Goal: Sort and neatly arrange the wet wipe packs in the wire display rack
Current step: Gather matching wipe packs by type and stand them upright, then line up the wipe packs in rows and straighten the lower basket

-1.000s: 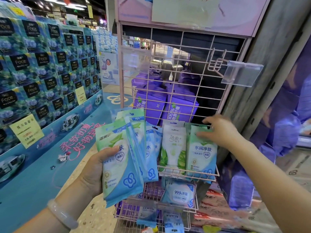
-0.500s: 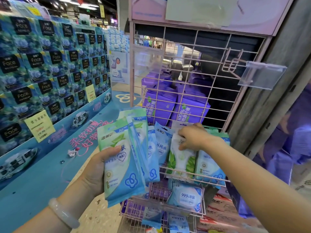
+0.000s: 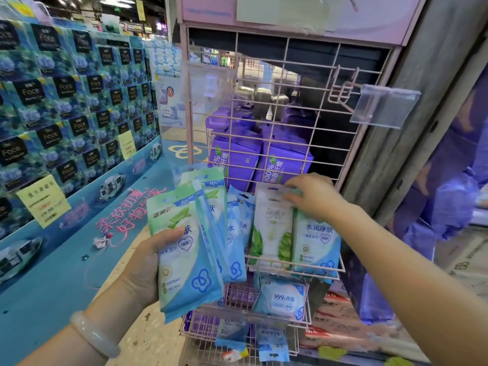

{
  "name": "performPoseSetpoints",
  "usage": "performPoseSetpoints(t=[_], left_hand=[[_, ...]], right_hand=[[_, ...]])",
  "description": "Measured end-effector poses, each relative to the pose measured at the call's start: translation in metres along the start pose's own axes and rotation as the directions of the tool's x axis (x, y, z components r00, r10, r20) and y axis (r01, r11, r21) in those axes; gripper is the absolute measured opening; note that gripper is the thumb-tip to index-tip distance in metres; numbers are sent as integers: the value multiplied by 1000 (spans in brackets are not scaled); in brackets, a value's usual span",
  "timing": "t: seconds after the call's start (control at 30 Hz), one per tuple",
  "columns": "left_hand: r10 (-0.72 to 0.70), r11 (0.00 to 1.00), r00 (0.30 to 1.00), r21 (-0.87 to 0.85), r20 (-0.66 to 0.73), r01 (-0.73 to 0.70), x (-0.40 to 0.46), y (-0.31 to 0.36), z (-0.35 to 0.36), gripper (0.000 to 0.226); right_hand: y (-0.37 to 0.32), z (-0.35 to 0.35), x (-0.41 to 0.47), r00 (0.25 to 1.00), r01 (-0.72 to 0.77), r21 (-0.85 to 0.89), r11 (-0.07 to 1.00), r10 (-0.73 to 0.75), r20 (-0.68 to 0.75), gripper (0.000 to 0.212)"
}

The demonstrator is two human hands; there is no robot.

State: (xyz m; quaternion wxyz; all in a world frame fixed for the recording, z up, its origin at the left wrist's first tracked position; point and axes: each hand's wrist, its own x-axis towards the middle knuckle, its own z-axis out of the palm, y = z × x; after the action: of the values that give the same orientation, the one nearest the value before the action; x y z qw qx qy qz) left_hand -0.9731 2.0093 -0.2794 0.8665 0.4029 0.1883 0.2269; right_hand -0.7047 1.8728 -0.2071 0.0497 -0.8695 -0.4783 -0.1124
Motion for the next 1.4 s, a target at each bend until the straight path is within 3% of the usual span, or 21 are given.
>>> performPoseSetpoints(t=[0.03, 0.17, 0.37, 0.47, 0.53, 0.6, 0.67, 0.7, 0.8, 0.87, 0.93, 1.0, 1.1, 1.3, 1.4], left_hand=[[-1, 1000, 1000, -1, 6, 1, 1, 0, 1, 22], [-3, 1000, 999, 0, 39, 3, 3, -2, 9, 23], [3, 1000, 998, 11, 61, -3, 1, -6, 21, 23], [19, 1000, 999, 21, 44, -20, -2, -4, 18, 23], [35, 999, 999, 27, 11, -35, -4, 1, 13, 23], [51, 998, 999, 28, -19, -50, -7, 6, 6, 24], [70, 997, 996, 20, -47, -69, -12, 10, -1, 25], [79, 997, 995, 16, -63, -78, -15, 12, -5, 26], [73, 997, 992, 15, -106, -72, -27, 16, -19, 25], [62, 998, 990, 21, -127, -60, -32, 17, -26, 26], [84, 996, 986, 42, -144, -79, -35, 16, -28, 25], [92, 995, 987, 50, -136, -85, -35, 14, -27, 24], [84, 996, 989, 45, -121, -79, -31, 10, -20, 23], [17, 998, 998, 54, -57, -14, -19, 4, 2, 21], [9, 998, 999, 61, -47, -6, -13, 0, 13, 20]], right_hand=[[11, -1, -8, 999, -47, 53, 997, 47, 3, 50], [34, 11, -40, 938, -95, 80, 992, 62, 340, 87], [40, 11, -44, 945, -84, 179, 980, 21, 325, 92], [38, 7, -44, 992, -115, 283, 952, 96, 78, 72], [34, 0, -45, 963, -92, 357, 930, 174, -205, 48], [23, -6, -46, 921, -39, 408, 912, 192, -340, 28], [12, -6, -41, 951, -28, 382, 924, 143, -274, 25], [11, -4, -38, 974, -44, 321, 946, 112, -197, 34], [34, -3, -37, 973, -210, 203, 956, 185, 137, 100], [56, 6, -44, 934, -317, 346, 883, 227, 275, 129], [69, 23, -51, 918, -363, 550, 752, 189, 348, 144], [75, 42, -58, 923, -380, 708, 596, 197, 330, 144], [82, 59, -64, 931, -363, 827, 429, 212, 298, 125], [73, 51, -58, 939, -336, 769, 545, 131, 317, 124], [71, 50, -57, 932, -361, 776, 518, 178, 315, 113]])
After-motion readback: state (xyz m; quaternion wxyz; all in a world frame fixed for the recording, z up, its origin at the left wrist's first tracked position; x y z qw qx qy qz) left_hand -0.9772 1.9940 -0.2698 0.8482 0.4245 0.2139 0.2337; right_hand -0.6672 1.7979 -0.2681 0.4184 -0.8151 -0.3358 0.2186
